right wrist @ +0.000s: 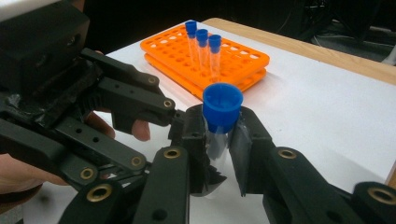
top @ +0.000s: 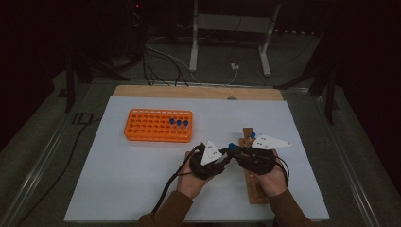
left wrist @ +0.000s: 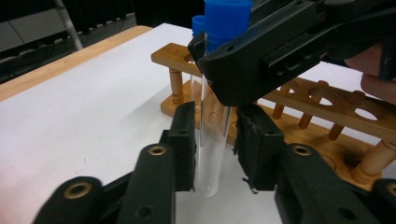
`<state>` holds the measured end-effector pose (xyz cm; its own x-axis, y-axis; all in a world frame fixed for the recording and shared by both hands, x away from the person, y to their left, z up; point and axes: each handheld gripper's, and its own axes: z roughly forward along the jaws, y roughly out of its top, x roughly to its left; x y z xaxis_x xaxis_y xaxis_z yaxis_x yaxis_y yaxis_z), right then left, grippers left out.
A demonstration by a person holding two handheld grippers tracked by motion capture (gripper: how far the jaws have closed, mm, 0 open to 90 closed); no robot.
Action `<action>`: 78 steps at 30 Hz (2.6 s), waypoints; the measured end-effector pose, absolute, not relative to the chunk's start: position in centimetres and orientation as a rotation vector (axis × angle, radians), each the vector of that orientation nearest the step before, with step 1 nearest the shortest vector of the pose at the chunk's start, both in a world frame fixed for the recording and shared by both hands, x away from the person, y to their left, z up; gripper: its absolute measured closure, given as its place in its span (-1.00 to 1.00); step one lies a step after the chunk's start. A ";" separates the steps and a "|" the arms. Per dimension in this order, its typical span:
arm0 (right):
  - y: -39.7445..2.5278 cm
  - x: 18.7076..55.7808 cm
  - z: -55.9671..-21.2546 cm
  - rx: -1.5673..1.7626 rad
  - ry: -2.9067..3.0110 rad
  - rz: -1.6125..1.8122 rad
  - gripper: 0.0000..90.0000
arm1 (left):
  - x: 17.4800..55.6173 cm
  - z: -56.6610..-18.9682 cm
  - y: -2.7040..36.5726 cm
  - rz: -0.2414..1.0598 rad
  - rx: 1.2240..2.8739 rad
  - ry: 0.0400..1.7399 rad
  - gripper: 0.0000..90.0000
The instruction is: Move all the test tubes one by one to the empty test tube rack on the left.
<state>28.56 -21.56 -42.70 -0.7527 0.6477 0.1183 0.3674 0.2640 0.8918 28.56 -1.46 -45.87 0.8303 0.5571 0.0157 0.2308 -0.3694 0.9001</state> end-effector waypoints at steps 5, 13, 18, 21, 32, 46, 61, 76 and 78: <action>-21.6 28.6 -42.7 0.941 2.269 1.487 0.72 | 28.6 -45.9 -1.4 0.388 1.954 0.582 0.70; -21.9 28.7 -42.6 0.948 2.264 1.519 0.47 | 28.8 -45.9 -1.3 0.374 1.955 0.594 0.71; -22.4 28.7 -42.3 0.958 2.240 1.545 -0.01 | 28.9 -45.8 -0.8 0.384 1.952 0.610 0.71; -22.6 28.7 -42.2 0.974 2.211 1.508 -0.30 | 29.0 -45.7 -0.5 0.388 1.947 0.621 0.71; -23.4 28.9 -42.1 1.015 2.157 1.444 -0.84 | 29.4 -45.4 0.8 0.402 1.925 0.660 0.71; -24.3 29.0 -42.4 1.040 2.147 1.409 -0.97 | 29.9 -44.8 3.1 0.448 1.898 0.711 0.71; -24.8 29.0 -42.2 1.053 2.133 1.411 -0.97 | 31.0 -44.2 6.5 0.504 1.851 0.792 0.71; -25.1 29.1 -42.2 1.062 2.135 1.404 -0.97 | 32.0 -43.7 9.3 0.582 1.818 0.865 0.71; -25.1 29.1 -42.2 1.061 2.134 1.407 -0.97 | 32.2 -43.8 9.7 0.589 1.814 0.876 0.71</action>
